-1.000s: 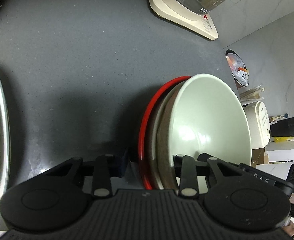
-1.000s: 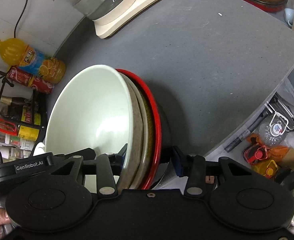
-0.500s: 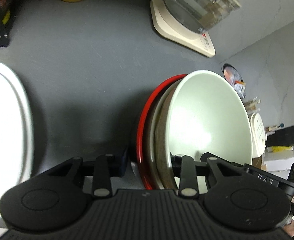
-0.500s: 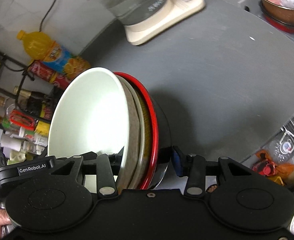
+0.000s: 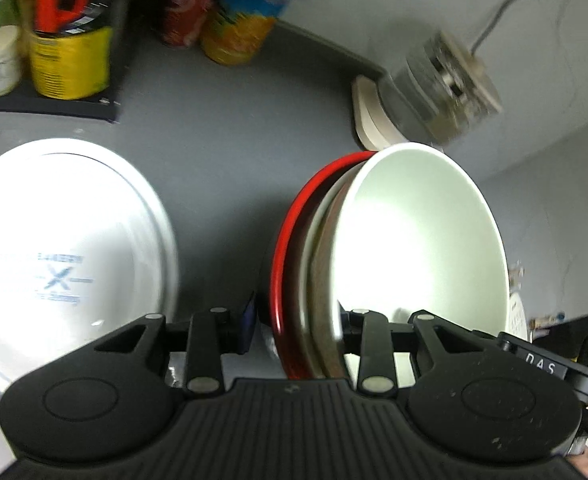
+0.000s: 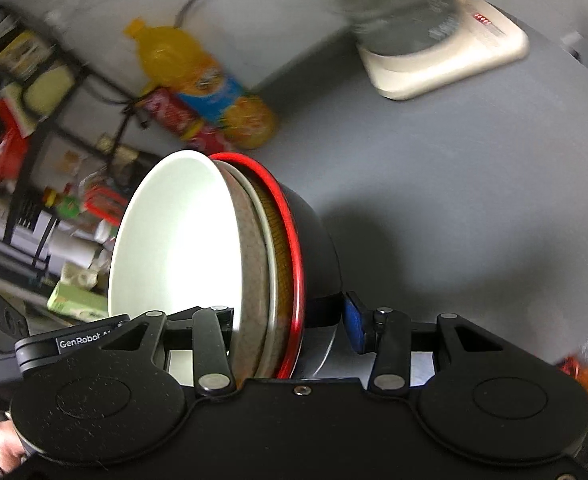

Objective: Organize plates and bowls
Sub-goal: 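Carry the bowl stack with both grippers over the plates and lower it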

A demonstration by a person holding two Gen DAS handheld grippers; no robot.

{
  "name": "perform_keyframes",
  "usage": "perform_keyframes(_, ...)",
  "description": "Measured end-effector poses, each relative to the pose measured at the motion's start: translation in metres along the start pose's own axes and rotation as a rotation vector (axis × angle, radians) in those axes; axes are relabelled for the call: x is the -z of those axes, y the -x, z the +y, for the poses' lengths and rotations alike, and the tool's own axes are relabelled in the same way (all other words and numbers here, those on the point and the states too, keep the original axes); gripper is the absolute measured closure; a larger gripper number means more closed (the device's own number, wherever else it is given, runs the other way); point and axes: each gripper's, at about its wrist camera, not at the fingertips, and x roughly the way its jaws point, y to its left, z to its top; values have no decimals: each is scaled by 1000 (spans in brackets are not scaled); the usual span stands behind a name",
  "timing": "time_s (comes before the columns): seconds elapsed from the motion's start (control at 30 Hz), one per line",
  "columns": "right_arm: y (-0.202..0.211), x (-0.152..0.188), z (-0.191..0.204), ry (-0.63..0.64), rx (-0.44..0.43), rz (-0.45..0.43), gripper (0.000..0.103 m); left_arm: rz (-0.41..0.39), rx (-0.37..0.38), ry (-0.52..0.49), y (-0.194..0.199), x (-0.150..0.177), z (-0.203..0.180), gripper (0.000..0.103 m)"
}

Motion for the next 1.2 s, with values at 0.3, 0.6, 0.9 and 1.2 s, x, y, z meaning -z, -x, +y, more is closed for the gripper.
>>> perform_keyframes(0.3, -25, -6, 50, 93, -73, 55, 60, -93, -37, 92, 48, -1, 33, 70)
perform_keyframes(0.6, -57, 3, 89, 147, -126, 140, 61, -158, -79, 195, 81, 2, 80, 70)
perform_keyframes(0.9, -93, 14, 116, 191, -140, 223, 61, -192, -118, 290, 101, 8, 126, 70)
perform_keyframes(1.2, -124, 20, 122, 195, -109, 288, 61, -164, -146, 360, 95, 6, 162, 70)
